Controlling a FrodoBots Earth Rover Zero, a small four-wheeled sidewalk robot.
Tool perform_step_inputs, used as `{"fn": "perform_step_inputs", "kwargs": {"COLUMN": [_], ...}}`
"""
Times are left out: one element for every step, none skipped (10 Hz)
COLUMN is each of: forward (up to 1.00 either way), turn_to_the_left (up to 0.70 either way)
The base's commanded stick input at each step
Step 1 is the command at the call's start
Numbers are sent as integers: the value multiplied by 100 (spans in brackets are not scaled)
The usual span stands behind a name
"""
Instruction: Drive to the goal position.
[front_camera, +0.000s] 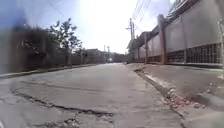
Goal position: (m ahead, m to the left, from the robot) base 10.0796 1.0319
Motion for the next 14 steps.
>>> {"fn": "perform_step_inputs", "kwargs": {"forward": [70, 70, 70, 70, 70, 70, 70, 70, 70, 70, 70, 70, 70, 70], "turn_to_the_left": [0, 0, 0, 0, 0, 0, 0, 0, 0, 0, 0, 0, 0, 0]}}
